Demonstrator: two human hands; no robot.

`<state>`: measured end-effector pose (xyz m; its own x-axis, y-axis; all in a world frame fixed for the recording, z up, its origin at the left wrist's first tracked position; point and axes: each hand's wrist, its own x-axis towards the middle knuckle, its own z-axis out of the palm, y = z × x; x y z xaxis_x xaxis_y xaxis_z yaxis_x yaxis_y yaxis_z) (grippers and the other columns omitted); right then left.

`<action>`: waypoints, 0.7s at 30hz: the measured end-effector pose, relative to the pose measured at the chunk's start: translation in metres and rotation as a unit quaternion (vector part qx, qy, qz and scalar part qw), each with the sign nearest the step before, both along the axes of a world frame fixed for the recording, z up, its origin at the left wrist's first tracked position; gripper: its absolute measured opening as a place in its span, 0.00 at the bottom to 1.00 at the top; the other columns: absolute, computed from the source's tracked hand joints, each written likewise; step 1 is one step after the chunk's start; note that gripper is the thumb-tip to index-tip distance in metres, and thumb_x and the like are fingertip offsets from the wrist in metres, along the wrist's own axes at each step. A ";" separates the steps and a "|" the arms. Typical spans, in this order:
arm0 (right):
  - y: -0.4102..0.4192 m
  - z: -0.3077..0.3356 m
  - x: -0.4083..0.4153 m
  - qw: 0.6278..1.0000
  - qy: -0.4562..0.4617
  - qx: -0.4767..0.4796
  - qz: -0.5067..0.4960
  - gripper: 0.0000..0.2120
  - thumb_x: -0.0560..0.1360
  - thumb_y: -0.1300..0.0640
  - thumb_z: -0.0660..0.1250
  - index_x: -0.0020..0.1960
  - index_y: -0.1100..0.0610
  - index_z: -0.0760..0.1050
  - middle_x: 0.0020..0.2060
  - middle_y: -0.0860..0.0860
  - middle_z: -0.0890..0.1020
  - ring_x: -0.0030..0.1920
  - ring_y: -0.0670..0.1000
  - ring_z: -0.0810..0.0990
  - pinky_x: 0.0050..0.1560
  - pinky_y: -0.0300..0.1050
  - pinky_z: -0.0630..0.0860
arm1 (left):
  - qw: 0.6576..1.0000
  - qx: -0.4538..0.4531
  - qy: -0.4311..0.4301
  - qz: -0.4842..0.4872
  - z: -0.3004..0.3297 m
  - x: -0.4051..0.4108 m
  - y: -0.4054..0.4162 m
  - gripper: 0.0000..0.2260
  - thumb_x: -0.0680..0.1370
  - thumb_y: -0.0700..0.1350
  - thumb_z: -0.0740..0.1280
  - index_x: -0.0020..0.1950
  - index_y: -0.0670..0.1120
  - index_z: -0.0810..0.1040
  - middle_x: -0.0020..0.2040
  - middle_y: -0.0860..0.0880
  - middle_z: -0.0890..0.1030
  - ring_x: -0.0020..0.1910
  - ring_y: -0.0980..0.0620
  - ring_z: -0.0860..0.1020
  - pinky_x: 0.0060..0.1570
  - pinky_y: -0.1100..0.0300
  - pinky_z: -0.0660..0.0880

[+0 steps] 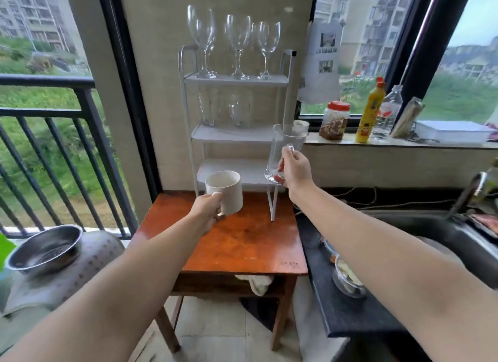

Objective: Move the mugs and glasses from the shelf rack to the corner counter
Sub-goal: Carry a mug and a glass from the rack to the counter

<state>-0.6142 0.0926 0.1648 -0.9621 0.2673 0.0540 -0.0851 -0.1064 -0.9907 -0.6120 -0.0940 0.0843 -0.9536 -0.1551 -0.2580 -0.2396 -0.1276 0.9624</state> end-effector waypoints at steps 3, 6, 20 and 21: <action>0.017 -0.030 0.044 0.998 -0.033 -0.019 -0.049 0.16 0.78 0.51 0.60 0.33 0.54 0.66 0.22 0.46 0.69 0.22 0.44 0.68 0.26 0.37 0.68 | 0.999 -0.008 -0.021 -0.041 -0.013 0.036 0.007 0.16 0.79 0.41 0.61 0.66 0.38 0.70 0.39 0.46 0.72 0.36 0.52 0.71 0.33 0.57 0.74; 0.041 -0.057 0.088 0.990 -0.078 -0.034 -0.113 0.16 0.77 0.52 0.59 0.31 0.54 0.67 0.25 0.49 0.69 0.24 0.46 0.68 0.29 0.37 0.68 | 0.994 -0.041 -0.049 -0.090 -0.029 0.063 0.024 0.14 0.79 0.43 0.62 0.64 0.40 0.72 0.38 0.47 0.71 0.35 0.52 0.70 0.33 0.58 0.74; 0.202 -0.118 0.314 0.914 -0.195 -0.055 -0.351 0.19 0.79 0.48 0.59 0.33 0.56 0.69 0.25 0.52 0.69 0.28 0.50 0.69 0.36 0.46 0.71 | 0.944 -0.069 -0.070 -0.315 -0.066 0.179 0.224 0.10 0.76 0.44 0.65 0.35 0.46 0.70 0.26 0.49 0.63 0.25 0.54 0.64 0.23 0.64 0.70; 0.217 -0.119 0.336 0.906 -0.198 -0.060 -0.370 0.19 0.79 0.48 0.59 0.33 0.56 0.69 0.25 0.52 0.69 0.27 0.50 0.69 0.35 0.45 0.71 | 0.937 -0.068 -0.072 -0.336 -0.067 0.193 0.246 0.09 0.76 0.44 0.65 0.37 0.46 0.71 0.27 0.49 0.63 0.25 0.54 0.64 0.25 0.63 0.71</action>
